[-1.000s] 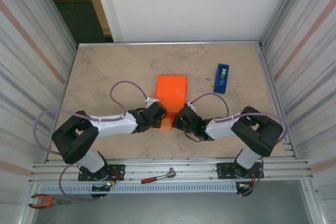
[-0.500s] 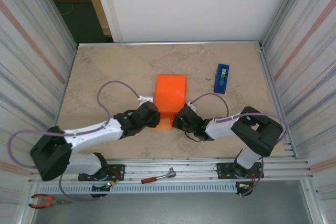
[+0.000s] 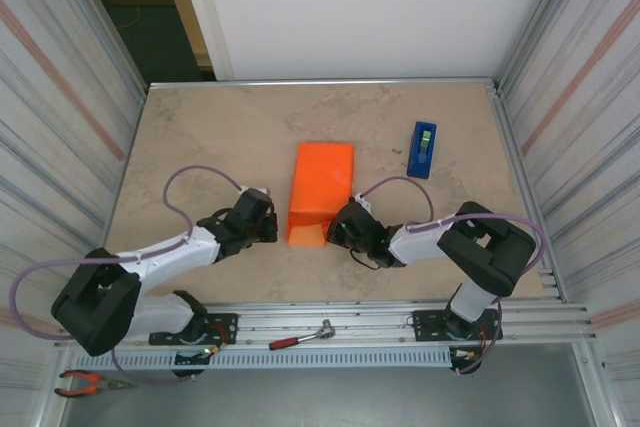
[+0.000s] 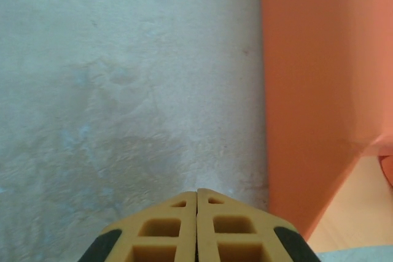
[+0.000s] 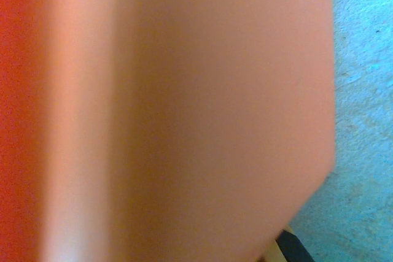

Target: Wrap the gift box in paper

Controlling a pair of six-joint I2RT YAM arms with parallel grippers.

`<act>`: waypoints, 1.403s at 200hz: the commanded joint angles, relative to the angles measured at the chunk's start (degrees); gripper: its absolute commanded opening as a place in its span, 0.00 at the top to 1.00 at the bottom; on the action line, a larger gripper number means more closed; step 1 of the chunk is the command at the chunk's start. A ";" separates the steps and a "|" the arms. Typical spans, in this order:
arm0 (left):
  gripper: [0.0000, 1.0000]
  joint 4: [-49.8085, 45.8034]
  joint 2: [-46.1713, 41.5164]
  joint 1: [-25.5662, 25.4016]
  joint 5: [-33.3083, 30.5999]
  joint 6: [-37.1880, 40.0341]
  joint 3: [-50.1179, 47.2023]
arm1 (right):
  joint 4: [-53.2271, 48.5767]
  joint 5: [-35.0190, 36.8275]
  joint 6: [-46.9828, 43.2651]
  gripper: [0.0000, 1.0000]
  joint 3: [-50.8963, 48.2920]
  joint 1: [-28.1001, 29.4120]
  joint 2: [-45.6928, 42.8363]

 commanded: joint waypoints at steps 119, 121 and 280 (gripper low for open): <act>0.91 10.81 7.31 -3.72 5.66 3.41 -0.53 | -8.67 -2.89 0.98 1.00 -0.61 1.10 2.67; 0.91 11.05 7.23 -3.73 5.77 3.42 -0.57 | -8.64 -2.93 1.04 1.00 -0.61 1.10 2.65; 0.92 25.35 10.72 -3.86 8.66 3.60 -2.05 | -9.30 -2.64 1.17 1.00 -0.54 1.19 2.74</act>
